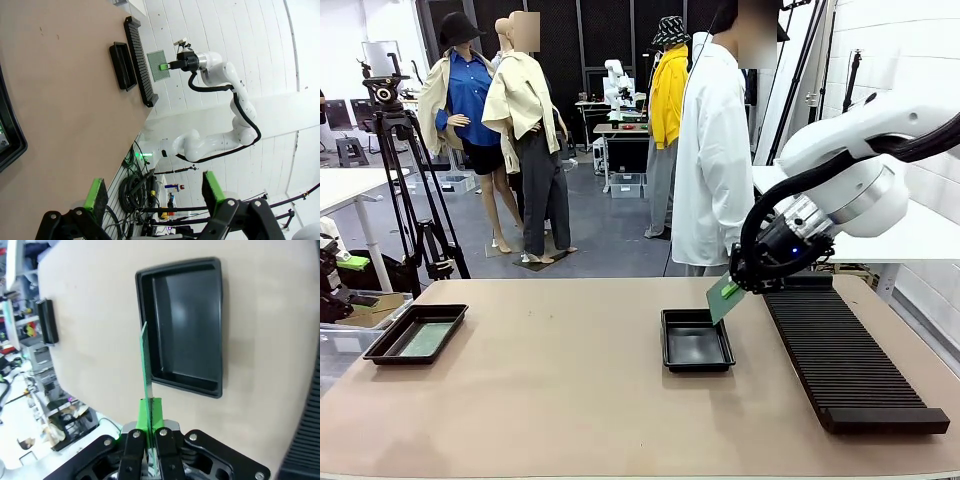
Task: Inspect and transfer BCBs to ESD trays.
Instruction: Pick up the Blank PCB from the PCB Rack and place it in the right ESD tray, then pick up the ESD tray and place it on the left side of the table.
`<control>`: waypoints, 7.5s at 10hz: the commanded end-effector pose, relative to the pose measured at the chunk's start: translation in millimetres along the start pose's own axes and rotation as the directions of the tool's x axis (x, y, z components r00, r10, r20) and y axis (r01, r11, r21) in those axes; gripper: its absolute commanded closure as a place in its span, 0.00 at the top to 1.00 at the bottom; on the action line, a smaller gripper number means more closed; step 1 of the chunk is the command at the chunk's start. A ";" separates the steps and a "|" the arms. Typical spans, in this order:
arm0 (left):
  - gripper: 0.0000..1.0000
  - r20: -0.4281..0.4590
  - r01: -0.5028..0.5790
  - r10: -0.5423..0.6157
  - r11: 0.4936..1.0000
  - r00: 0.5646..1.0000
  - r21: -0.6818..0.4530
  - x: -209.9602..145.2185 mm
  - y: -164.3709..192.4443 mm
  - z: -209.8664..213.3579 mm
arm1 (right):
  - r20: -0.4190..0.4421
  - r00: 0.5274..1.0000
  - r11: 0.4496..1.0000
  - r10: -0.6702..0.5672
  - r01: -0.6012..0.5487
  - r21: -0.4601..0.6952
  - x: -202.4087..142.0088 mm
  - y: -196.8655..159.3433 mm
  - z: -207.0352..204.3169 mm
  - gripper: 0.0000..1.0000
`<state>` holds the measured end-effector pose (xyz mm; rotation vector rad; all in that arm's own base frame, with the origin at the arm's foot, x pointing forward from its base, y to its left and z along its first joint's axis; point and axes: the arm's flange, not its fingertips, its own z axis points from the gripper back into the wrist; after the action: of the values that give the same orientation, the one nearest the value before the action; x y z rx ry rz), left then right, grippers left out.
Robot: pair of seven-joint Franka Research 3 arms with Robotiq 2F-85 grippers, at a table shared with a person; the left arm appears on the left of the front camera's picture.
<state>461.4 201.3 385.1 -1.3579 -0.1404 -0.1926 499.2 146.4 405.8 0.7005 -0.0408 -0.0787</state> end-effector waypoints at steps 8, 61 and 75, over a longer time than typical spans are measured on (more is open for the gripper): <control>1.00 -0.002 -0.010 0.010 1.000 1.000 0.011 1.1 -1.7 1.8 | 0.045 0.999 1.000 -0.008 0.009 -0.007 19.5 2.0 -75.7 0.00; 1.00 0.011 -0.007 0.007 1.000 1.000 0.008 4.9 -54.0 -108.8 | -0.001 1.000 0.999 0.022 -0.022 -0.028 4.3 -22.7 20.1 1.00; 1.00 0.176 -0.132 0.056 0.881 0.983 0.454 17.6 -138.0 -384.0 | 0.026 0.999 0.911 -0.025 0.012 0.413 19.9 -166.5 151.0 1.00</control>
<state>433.9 -189.2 441.2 -0.9110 -0.2476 -0.0062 492.3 -72.1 416.4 1.0674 -0.0687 -0.1235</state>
